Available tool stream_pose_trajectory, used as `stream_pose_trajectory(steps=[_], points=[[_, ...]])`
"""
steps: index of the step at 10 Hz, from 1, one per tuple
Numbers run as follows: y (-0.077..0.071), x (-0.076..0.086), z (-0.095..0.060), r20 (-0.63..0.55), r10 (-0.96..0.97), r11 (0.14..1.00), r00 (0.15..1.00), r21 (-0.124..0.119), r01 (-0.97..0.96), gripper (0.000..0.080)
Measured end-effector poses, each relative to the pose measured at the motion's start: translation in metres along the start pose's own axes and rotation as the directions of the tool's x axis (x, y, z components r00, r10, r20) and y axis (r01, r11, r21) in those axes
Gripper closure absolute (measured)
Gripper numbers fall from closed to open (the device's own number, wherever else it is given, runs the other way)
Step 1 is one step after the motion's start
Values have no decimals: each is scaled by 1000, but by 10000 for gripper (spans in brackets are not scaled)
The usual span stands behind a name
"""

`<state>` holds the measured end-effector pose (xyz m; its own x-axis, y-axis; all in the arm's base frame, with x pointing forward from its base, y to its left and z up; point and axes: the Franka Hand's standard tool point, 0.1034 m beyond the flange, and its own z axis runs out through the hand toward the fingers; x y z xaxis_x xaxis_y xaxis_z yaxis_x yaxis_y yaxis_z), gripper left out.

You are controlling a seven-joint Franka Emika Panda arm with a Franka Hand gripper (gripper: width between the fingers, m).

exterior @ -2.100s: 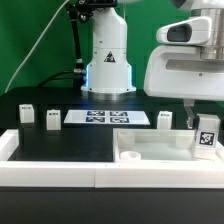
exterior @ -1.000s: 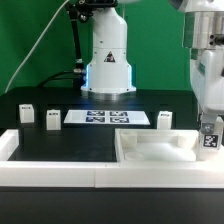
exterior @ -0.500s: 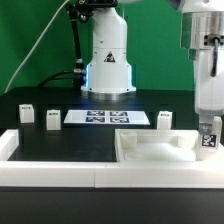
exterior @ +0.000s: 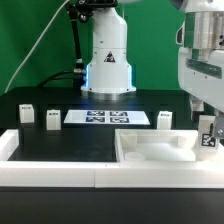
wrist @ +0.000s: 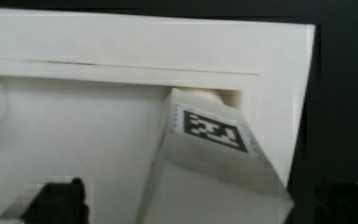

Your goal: Assemble one leg

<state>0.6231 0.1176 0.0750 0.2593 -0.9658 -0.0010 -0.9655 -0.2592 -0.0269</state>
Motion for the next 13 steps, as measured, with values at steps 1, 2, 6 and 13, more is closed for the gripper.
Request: stream_pose_trajectory(steps=[1,2,6,13], points=[[0,-1,1,-7,-109,994,994,-4,109,152],[0,-1,1,-8,-212,977,977,-6,212,151],[2,-2,7,-16,-641,768,767,-32,640,151],[-2,2,-2,-16,-892,452,451,-36,891,509]])
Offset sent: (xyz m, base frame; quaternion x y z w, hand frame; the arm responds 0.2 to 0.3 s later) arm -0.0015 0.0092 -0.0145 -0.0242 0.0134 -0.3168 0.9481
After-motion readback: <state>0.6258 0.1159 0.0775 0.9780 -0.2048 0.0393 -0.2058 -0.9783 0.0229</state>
